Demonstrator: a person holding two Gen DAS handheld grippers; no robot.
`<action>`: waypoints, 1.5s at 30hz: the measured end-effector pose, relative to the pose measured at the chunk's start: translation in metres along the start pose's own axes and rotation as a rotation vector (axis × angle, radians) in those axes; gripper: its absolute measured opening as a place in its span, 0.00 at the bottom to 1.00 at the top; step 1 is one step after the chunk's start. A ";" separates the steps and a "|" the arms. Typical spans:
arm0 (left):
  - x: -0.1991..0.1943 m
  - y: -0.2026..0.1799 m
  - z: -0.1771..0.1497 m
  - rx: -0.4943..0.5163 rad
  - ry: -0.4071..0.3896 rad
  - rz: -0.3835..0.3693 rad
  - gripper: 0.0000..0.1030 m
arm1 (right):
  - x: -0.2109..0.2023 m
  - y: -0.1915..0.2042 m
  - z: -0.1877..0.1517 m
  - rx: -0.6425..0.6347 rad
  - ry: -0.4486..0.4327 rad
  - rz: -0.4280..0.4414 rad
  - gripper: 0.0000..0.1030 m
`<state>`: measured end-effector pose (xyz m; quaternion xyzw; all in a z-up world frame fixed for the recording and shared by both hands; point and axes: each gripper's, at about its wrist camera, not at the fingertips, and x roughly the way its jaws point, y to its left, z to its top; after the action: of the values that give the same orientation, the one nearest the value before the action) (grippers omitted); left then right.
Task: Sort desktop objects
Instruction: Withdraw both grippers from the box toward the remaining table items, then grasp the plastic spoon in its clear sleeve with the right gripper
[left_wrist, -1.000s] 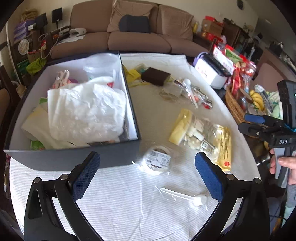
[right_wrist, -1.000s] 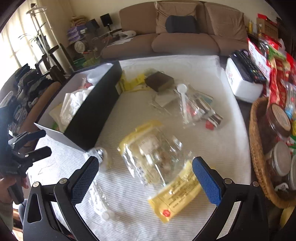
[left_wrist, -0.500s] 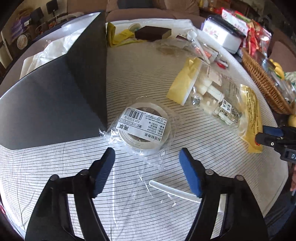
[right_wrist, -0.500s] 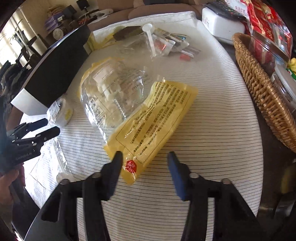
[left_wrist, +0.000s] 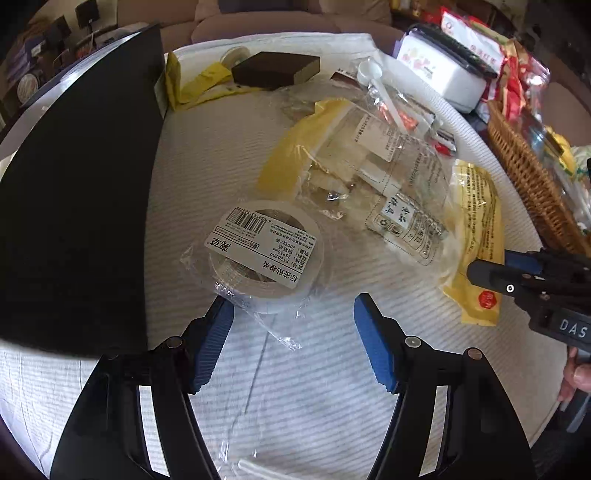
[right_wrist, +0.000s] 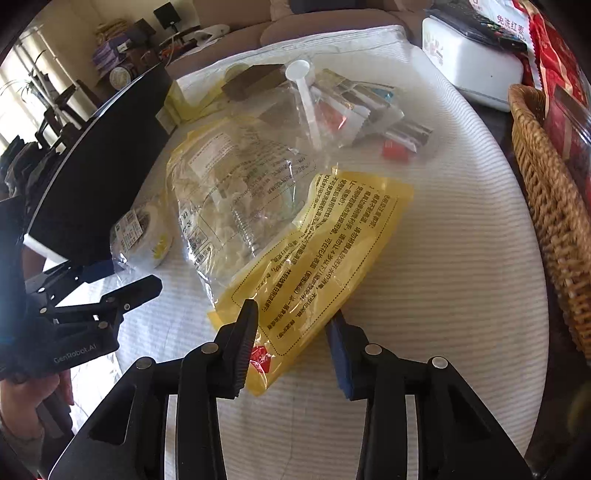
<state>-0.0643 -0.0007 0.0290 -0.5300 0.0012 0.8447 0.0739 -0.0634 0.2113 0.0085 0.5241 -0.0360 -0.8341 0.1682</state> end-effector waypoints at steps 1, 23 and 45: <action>0.004 -0.001 0.009 0.000 0.000 0.006 0.62 | 0.003 -0.001 0.006 0.001 -0.006 -0.005 0.37; -0.105 0.023 -0.072 0.019 -0.115 -0.165 0.93 | -0.057 0.065 -0.048 -0.266 -0.043 0.188 0.81; -0.109 0.065 -0.109 -0.132 -0.101 -0.229 0.94 | -0.028 0.141 -0.051 -0.436 -0.012 0.140 0.09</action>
<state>0.0711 -0.0873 0.0739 -0.4873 -0.1186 0.8546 0.1347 0.0269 0.0937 0.0436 0.4667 0.1077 -0.8115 0.3348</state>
